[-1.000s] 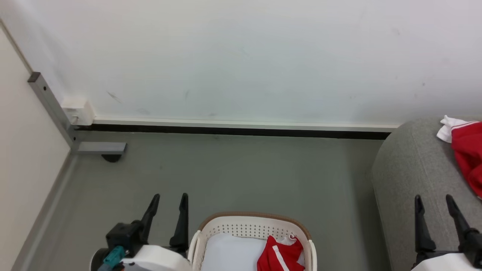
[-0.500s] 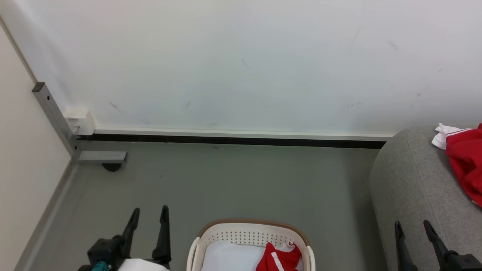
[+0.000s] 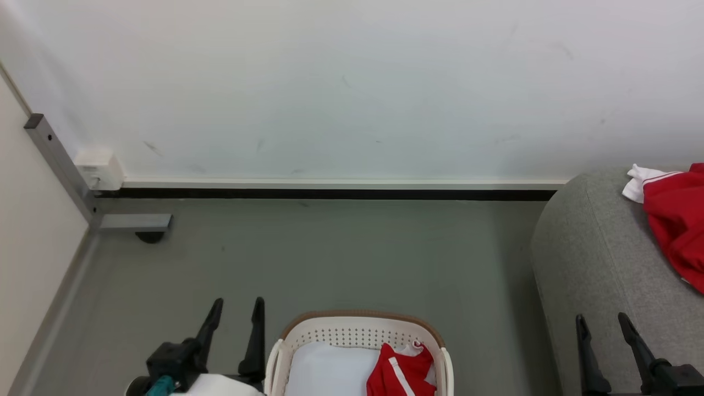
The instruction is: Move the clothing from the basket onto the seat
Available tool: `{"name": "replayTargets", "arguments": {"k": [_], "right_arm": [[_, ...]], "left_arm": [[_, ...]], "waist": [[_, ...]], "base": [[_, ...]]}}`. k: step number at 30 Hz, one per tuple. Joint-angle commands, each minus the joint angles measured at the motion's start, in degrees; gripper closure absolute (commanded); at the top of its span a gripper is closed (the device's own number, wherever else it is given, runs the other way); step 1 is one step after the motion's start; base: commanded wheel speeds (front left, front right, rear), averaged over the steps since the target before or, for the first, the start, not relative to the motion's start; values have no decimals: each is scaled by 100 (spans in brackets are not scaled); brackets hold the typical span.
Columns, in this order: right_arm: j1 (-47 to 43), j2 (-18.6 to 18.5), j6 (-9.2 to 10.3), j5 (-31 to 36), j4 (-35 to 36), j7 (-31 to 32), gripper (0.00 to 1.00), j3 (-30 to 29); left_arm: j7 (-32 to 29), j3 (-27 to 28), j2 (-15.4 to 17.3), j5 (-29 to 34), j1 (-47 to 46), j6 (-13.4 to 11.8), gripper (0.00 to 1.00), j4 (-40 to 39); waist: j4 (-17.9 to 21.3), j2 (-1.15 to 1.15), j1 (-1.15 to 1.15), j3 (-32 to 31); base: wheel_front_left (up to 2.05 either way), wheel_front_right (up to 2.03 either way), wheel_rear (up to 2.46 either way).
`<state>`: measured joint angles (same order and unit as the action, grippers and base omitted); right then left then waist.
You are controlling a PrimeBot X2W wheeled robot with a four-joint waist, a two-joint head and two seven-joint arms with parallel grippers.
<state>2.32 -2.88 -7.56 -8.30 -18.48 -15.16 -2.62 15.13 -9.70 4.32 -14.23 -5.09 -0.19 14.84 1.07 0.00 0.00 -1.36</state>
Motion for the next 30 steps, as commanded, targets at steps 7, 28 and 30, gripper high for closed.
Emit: {"name": "replayTargets", "arguments": {"k": [7,28,30], "right_arm": [[468,-6,14,87,369,1,0,-256],[2761,-2,14,-138,1416,2,0,-55],[2901,-3,14,-169,1470,2,0,15]], "left_arm": [[-429,-386,-60,49,-745,216,0,374],[-2853,-1182,-19,269,-3285,465,0,1626],[-2915,-1176,3,283,-3375,426,0,1748]], "waist": [[185,0,0,918],[1098,0,0,4213],[1203,0,0,4402]], "base": [[0,0,0],[0,0,0],[0,0,0]]}}
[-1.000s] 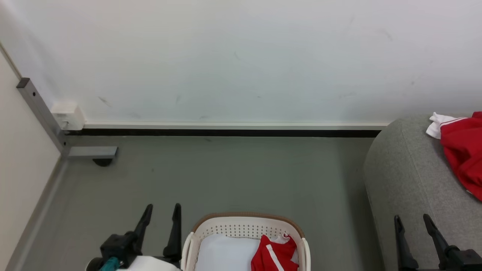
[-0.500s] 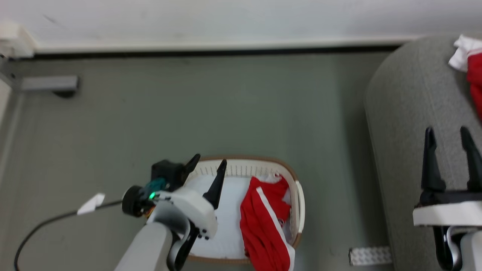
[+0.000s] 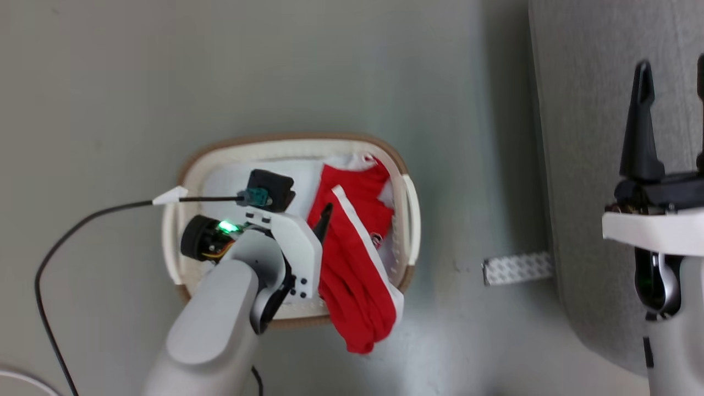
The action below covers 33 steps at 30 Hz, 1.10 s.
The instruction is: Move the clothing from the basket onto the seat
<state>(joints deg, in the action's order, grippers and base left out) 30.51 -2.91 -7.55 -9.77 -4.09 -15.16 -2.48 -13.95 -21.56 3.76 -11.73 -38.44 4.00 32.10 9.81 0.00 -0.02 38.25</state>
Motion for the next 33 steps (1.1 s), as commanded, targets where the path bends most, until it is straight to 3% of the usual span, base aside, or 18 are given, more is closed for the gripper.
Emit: {"name": "replayTargets", "arguments": {"k": [1,17,31,32,33], "right_arm": [[148,-2,13,-51,45,2,0,33],[457,0,13,-566,474,2,0,522],[372,-1,13,-698,510,2,0,613],[377,-1,13,-705,506,2,0,621],[383,0,13,-709,502,2,0,629]], "left_arm": [[-35,3,80,54,-78,-25,0,60],[-405,26,554,276,-400,-375,0,10],[-760,-89,851,378,-343,-503,0,-55],[-777,-109,875,385,-340,-499,51,-45],[-791,-134,894,379,-329,-470,87,-26]], "waist": [[380,0,2,525],[1120,0,2,1453],[1336,0,2,1662],[1346,0,2,1666],[1356,0,2,1669]], "base": [[0,0,0],[0,0,0],[0,0,0],[0,0,0],[0,0,0]]}}
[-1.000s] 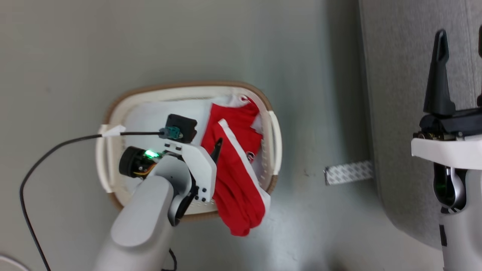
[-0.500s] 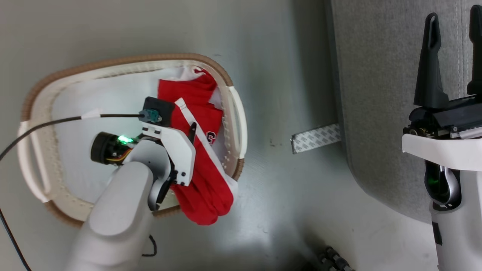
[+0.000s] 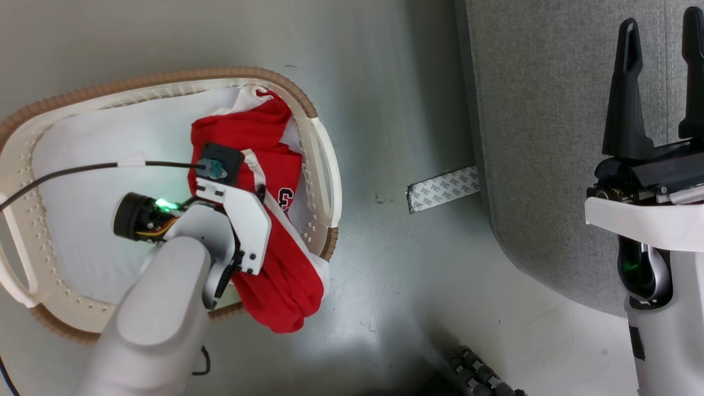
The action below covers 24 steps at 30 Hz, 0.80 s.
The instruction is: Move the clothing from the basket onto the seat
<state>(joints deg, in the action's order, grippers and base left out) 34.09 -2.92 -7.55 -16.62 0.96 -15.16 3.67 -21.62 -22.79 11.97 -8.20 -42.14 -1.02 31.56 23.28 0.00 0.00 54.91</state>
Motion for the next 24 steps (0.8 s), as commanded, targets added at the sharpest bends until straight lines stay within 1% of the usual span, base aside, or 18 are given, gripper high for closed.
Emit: {"name": "replayTargets", "arguments": {"k": [1,6,12,17,20,21,24], "right_arm": [[27,1,13,-29,-7,2,0,20],[20,0,13,21,-57,2,0,-25],[6,0,13,80,-171,2,0,-159],[-207,-2,14,272,-322,2,0,-367],[-407,-3,13,442,-446,2,0,-453],[-407,-3,13,442,-446,2,0,-453],[-679,-5,14,619,-609,2,0,-560]], "left_arm": [[-45,-42,81,21,50,60,100,36],[56,-88,52,-31,8,125,100,-25],[329,-43,-144,-275,42,200,100,-116],[985,177,-388,-653,326,156,100,-174],[1350,257,-519,-870,558,179,100,-172],[1350,257,-519,-870,558,179,100,-172],[1635,262,-618,-996,801,219,100,-162]], "waist": [[14,0,0,2],[-22,0,0,-52],[-193,0,0,-350],[-523,0,0,-964],[-736,0,0,-1414],[-736,0,0,-1414],[-978,0,0,-1922]], "base": [[0,0,0],[0,0,0],[0,0,0],[0,0,0],[0,0,0],[0,0,0],[0,0,0]]}}
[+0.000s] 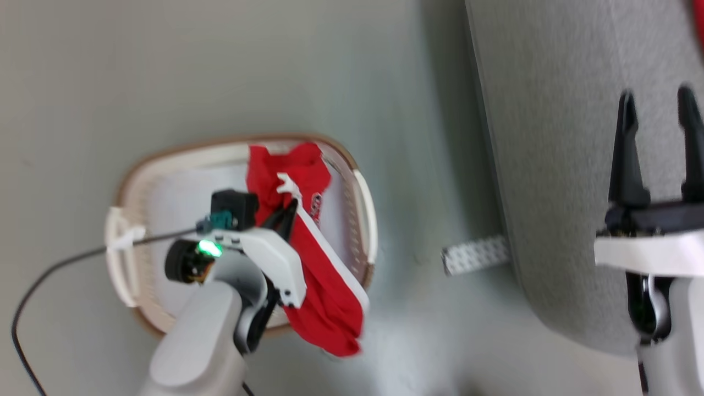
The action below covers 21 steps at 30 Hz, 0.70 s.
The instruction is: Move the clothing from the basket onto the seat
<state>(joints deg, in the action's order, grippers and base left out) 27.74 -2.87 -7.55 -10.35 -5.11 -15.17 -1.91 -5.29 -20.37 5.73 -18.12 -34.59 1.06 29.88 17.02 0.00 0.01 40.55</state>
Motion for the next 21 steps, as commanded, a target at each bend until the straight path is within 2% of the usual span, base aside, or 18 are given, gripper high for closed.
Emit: {"name": "replayTargets", "arguments": {"k": [1,11,21], "right_arm": [[-135,-8,13,65,-45,3,0,-40],[-1043,-13,14,661,-505,3,0,-151],[-1751,-13,13,633,-830,3,0,-78]], "left_arm": [[97,8,-27,-53,115,26,100,8],[550,-91,-171,-342,664,60,100,-126],[726,-164,-162,-470,1210,-48,100,-469]], "waist": [[-438,0,-1,-659],[-1100,0,-1,-2101],[-1385,0,-1,-3454]], "base": [[0,0,0],[0,0,0],[0,0,0]]}}
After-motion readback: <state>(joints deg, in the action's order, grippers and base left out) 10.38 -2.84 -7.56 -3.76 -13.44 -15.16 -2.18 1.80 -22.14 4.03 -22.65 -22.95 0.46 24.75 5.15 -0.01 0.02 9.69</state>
